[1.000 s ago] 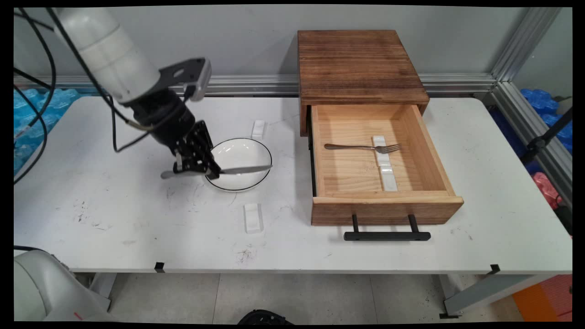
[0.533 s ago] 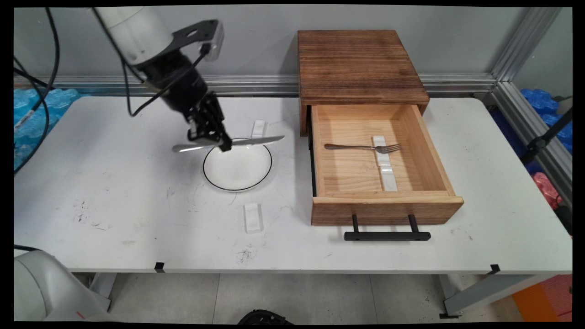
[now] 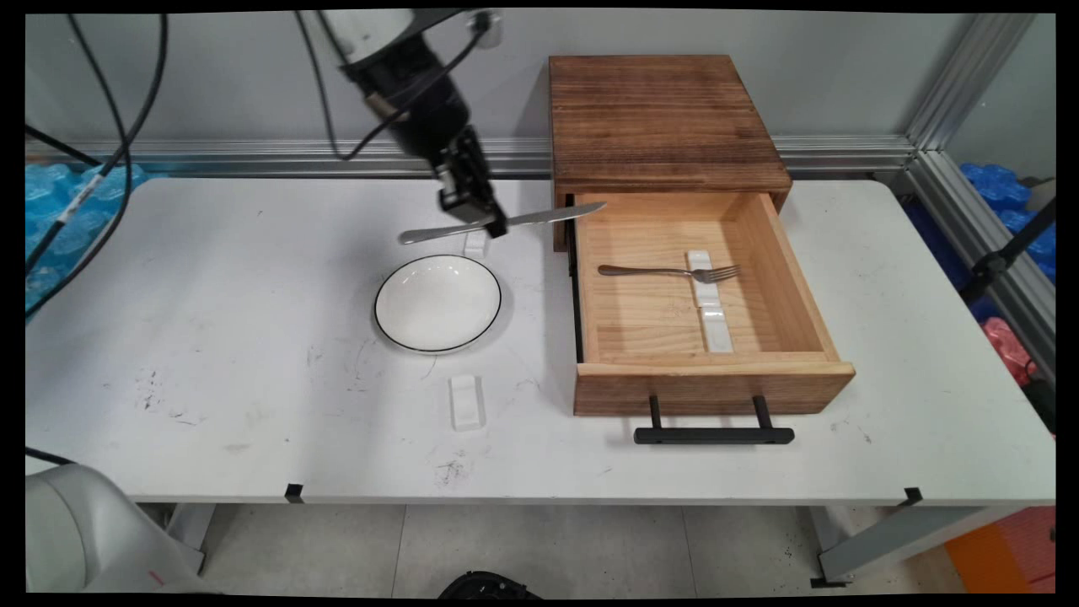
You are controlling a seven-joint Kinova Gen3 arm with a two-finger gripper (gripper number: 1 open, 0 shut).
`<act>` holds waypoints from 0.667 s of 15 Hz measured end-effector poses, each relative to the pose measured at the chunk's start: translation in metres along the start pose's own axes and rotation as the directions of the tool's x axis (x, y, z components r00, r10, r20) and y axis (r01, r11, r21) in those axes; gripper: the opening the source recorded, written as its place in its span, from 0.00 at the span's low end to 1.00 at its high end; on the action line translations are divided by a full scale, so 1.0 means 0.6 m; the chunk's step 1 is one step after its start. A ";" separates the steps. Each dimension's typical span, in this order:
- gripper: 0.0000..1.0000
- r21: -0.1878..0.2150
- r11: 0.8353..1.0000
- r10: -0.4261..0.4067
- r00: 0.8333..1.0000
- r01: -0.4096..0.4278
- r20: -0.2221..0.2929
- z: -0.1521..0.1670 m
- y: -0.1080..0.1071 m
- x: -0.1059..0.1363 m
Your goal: Place the picked object into the drawer
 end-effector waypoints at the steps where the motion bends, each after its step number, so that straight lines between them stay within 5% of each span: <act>1: 0.00 -0.006 1.000 0.002 1.000 -0.003 -0.009 0.003 -0.003 0.015; 10: 0.00 -0.046 0.998 0.038 0.995 -0.042 -0.088 0.064 -0.037 0.144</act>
